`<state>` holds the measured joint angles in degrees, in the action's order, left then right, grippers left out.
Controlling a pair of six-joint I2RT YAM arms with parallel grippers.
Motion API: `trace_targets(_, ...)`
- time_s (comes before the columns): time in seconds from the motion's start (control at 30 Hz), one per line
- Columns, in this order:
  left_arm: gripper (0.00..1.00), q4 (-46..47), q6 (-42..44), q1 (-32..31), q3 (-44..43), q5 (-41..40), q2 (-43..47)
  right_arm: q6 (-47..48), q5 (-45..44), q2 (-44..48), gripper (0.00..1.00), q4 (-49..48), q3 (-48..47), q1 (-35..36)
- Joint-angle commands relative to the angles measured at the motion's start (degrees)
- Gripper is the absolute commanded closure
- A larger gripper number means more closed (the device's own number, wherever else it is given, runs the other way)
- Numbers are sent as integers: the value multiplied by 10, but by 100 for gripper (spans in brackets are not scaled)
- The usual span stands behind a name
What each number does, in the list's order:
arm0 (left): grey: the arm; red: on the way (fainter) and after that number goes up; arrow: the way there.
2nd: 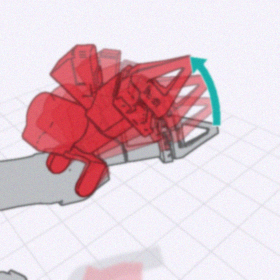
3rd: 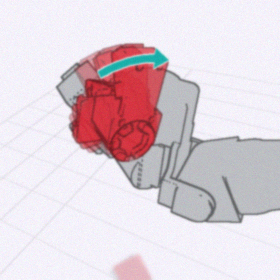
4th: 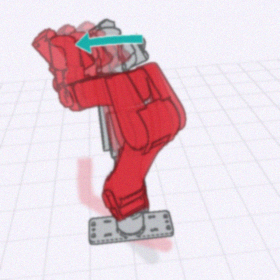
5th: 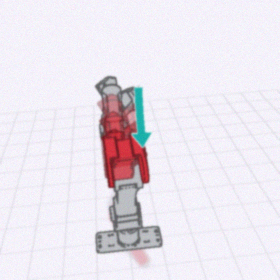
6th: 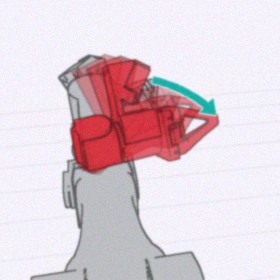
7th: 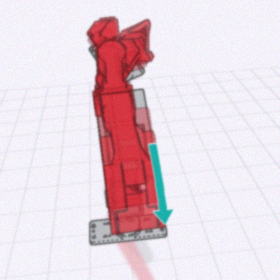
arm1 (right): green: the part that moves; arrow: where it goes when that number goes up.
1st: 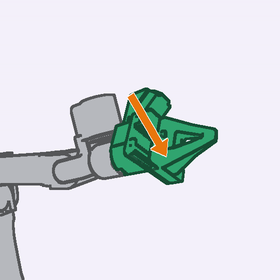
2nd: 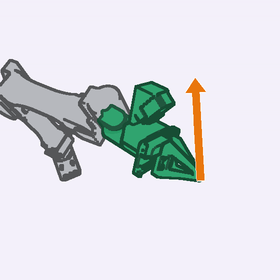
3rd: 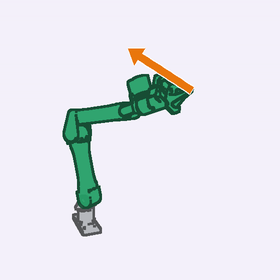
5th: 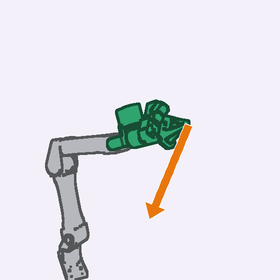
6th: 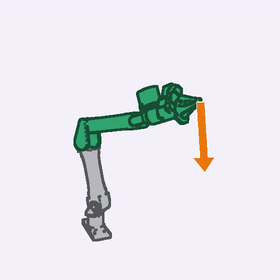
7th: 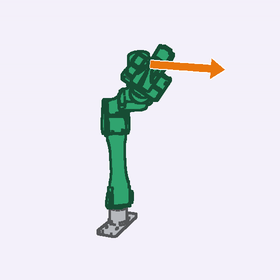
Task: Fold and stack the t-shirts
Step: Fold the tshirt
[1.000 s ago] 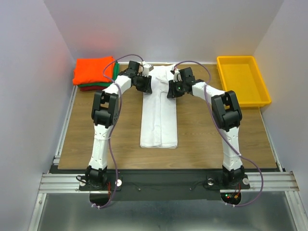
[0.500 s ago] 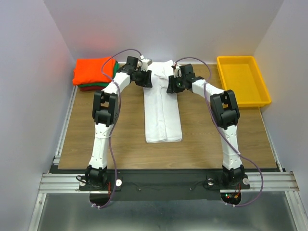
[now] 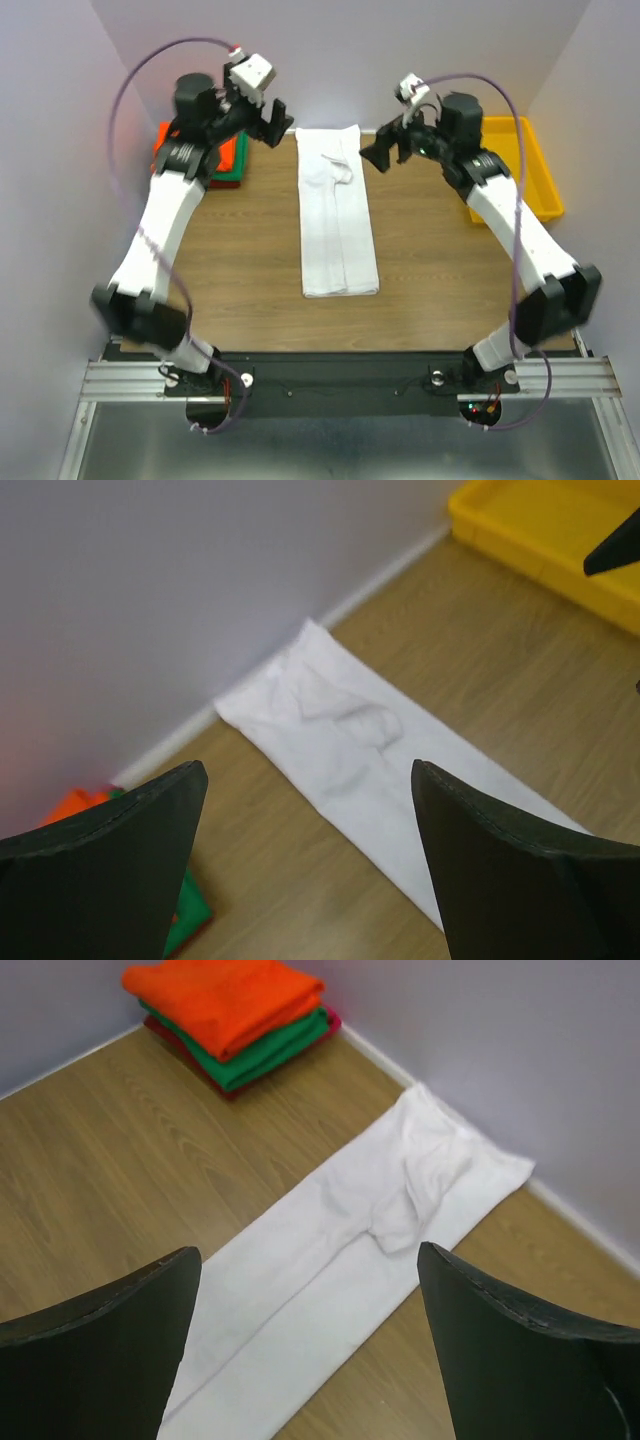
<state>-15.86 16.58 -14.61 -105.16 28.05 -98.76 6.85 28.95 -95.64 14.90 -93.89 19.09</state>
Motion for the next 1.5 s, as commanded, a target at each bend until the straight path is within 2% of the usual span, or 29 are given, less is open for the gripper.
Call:
trace_targets(0.0,5,111,41,0,137,20,174,121,55,104,4,20,89,-3)
trace_targets(0.03,4,117,71,-1,185,43,197,160,79,127,1,46,105,-3)
trace_targets(0.1,4,97,94,-4,218,55,245,259,107,171,0,104,126,8)
trace_targets(0.2,10,-25,202,-17,260,106,270,307,86,212,4,181,159,40)
trace_targets(0.23,13,-73,222,-30,303,109,278,315,74,221,5,208,193,48)
trace_targets(0.27,16,-80,234,-60,333,102,301,321,67,232,9,216,218,58)
trace_targets(0.33,20,-80,260,-95,398,83,329,350,48,262,11,220,264,88)
trace_targets(0.37,21,-67,269,-120,461,50,354,360,29,269,14,216,318,99)
trace_targets(0.4,25,-55,276,-164,491,33,363,375,9,281,15,209,341,121)
trace_targets(0.47,27,-21,284,-211,570,-12,385,386,-5,288,21,175,413,138)
trace_targets(0.5,30,-7,286,-250,590,-26,386,401,-11,290,23,161,437,149)
trace_targets(0.57,33,31,289,-277,637,-57,379,410,-17,294,27,119,486,158)
trace_targets(0.63,37,76,287,-305,659,-84,367,425,-21,295,32,86,515,165)
trace_targets(0.8,40,120,299,-314,685,-81,306,471,-21,284,41,-20,582,170)
trace_targets(0.97,41,144,323,-315,686,-88,264,525,-14,266,44,-99,638,170)
trace_targets(1.17,41,156,333,-314,694,-92,218,548,-1,241,46,-144,665,171)
trace_targets(1.3,41,171,325,-315,696,-99,187,551,-8,215,46,-223,693,172)
trace_targets(1.47,38,175,325,-314,700,-100,165,557,-8,205,53,-233,702,172)
